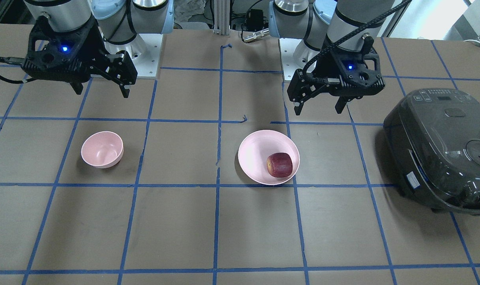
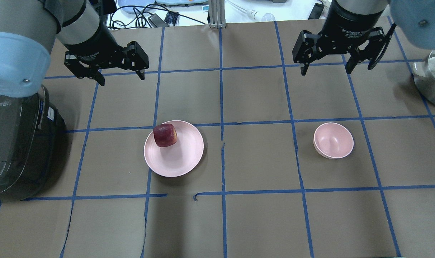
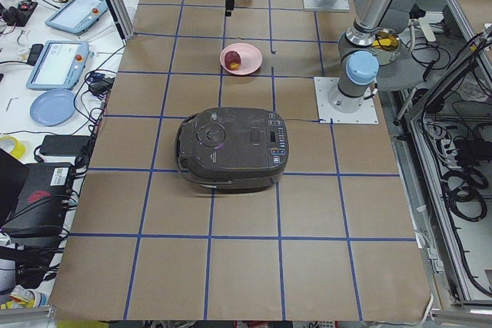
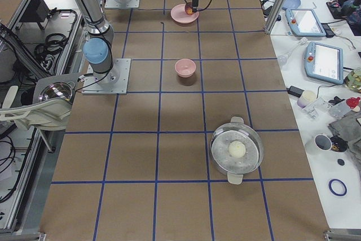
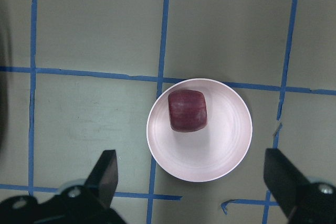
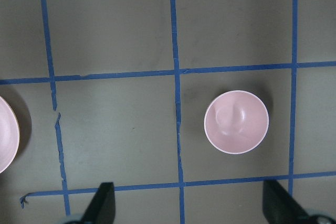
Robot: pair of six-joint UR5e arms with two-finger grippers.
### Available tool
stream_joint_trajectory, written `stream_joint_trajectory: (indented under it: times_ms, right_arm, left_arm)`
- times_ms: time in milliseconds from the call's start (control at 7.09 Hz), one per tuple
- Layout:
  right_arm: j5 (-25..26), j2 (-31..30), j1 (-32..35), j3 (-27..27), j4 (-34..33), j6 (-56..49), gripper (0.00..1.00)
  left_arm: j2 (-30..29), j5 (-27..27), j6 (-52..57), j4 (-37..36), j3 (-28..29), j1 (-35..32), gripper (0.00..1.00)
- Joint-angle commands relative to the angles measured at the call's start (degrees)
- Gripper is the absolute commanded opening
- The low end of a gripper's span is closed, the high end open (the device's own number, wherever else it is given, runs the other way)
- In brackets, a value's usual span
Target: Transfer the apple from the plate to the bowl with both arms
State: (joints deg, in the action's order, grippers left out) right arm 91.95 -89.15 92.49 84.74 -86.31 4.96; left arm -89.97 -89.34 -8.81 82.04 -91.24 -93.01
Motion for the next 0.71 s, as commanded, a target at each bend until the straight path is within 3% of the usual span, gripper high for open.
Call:
stream_joint_trajectory:
  times_ms: [0, 564]
  right_arm:
    - [0.0, 0.0, 0.1, 0.2, -0.4, 0.1, 1.0]
    - [0.2, 0.0, 0.0, 0.1, -0.4, -0.1, 1.0]
  left_arm:
    - [-0.3, -0.1, -0.1, 0.1, 0.1, 0.0, 1.0]
    - [-0.6, 0.1, -0.1, 0.2, 0.4, -0.1, 1.0]
